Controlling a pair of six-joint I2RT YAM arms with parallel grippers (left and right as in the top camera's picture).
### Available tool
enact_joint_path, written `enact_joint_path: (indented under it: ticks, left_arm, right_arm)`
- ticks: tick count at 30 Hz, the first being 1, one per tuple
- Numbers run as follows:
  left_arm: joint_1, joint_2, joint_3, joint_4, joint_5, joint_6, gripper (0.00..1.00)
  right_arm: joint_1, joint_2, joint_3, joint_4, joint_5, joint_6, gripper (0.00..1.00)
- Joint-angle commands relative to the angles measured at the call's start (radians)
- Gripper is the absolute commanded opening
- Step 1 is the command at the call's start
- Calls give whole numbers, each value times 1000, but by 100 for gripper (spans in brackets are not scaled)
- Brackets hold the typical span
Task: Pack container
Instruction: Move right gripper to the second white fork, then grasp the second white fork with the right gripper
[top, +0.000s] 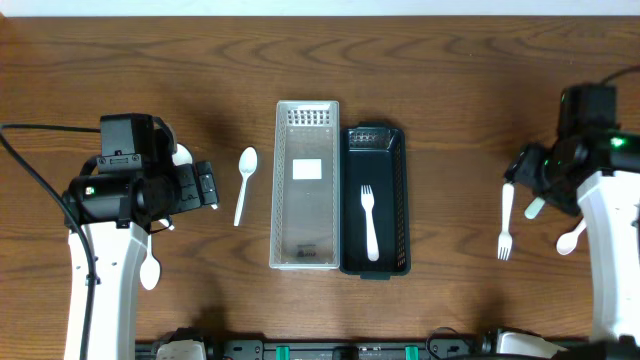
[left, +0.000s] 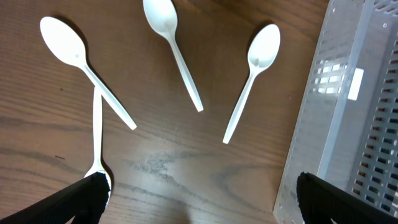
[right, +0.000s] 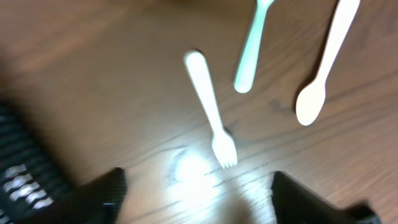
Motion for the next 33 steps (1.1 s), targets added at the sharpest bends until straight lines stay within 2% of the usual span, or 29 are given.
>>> enact_joint_path:
  ticks: [1,2,10,24,33]
  left_arm:
    - [6,5,9,-2,-12,-5,98]
    - [6,5,9,-2,-12,-5,98]
    - [6,5,9,-2,-12,-5,98]
    - [6,5,9,-2,-12,-5,98]
    - [6,5,9,-2,-12,-5,98]
  right_arm:
    - [-40,8,-177,99,-8,-20,95]
    - [-45,8,-224,144,-8,-20,99]
    - [-53,16,-478,377,-9,-20,99]
    - [-53,58,-624,614,-43,-66,99]
    - [-53,161,-624,650,-53,-72,99]
